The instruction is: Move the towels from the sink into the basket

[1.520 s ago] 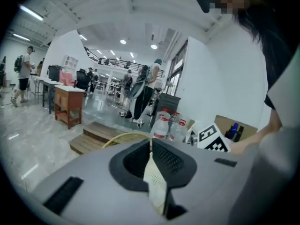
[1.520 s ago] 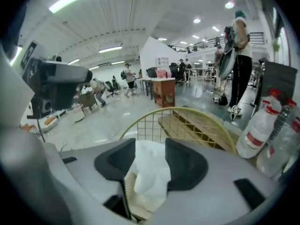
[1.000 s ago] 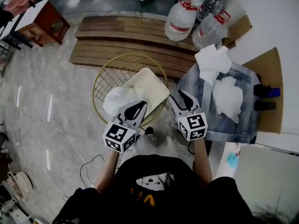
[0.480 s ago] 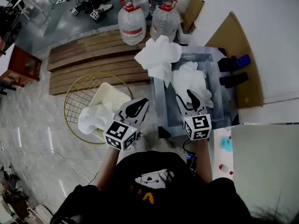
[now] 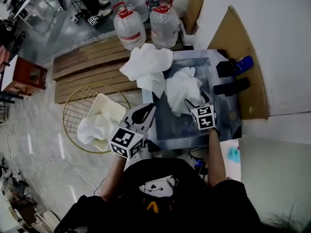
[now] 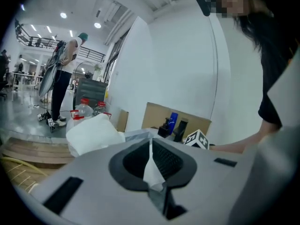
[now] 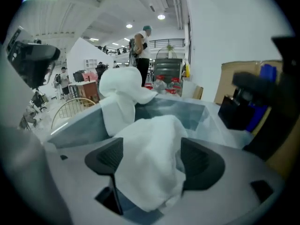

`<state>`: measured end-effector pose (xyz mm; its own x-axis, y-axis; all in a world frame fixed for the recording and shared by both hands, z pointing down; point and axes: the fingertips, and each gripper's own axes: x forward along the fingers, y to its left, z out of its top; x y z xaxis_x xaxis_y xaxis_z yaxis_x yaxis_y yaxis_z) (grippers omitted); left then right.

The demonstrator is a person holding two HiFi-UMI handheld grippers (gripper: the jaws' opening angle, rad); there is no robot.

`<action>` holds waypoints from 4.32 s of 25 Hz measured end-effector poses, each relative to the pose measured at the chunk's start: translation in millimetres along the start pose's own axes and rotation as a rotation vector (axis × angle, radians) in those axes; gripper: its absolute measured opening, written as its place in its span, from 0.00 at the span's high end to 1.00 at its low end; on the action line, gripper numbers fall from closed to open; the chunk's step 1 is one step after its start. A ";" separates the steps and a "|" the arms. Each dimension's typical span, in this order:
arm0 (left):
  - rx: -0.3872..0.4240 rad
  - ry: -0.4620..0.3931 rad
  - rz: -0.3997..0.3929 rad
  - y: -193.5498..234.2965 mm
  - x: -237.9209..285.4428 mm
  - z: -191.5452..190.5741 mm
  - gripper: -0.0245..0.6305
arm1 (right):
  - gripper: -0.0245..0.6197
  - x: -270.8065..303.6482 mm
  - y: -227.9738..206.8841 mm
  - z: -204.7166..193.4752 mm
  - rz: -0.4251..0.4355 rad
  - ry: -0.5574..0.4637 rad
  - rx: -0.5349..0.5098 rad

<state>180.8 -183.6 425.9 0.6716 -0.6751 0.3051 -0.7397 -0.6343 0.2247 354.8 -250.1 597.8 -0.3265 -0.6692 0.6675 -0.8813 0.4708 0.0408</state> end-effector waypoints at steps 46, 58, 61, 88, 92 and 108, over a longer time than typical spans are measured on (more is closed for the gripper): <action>-0.022 -0.092 0.213 59.2 -133.2 -14.2 0.94 | 0.77 -139.0 107.7 171.0 -0.012 -0.428 -0.014; -0.077 -0.159 0.360 129.0 -255.0 -42.7 0.94 | 0.77 -162.0 288.4 277.8 0.219 -0.620 -0.149; -0.109 -0.163 0.429 150.2 -292.8 -57.6 0.94 | 0.77 -146.5 343.0 294.5 0.306 -0.625 -0.188; -0.247 -0.103 0.719 254.5 -417.4 -139.0 0.94 | 0.75 258.7 533.7 63.2 0.462 0.179 -0.621; -0.257 -0.081 0.735 265.5 -414.3 -146.4 0.94 | 0.71 298.3 525.8 23.5 0.461 0.306 -0.543; -0.242 -0.063 0.681 265.8 -383.6 -134.2 0.94 | 0.47 245.8 523.1 46.0 0.510 0.231 -0.493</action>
<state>-279.1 -42.7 492.8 0.0541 -0.9159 0.3978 -0.9784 0.0311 0.2045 -202.2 -194.8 749.0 -0.5261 -0.1867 0.8297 -0.3668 0.9300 -0.0233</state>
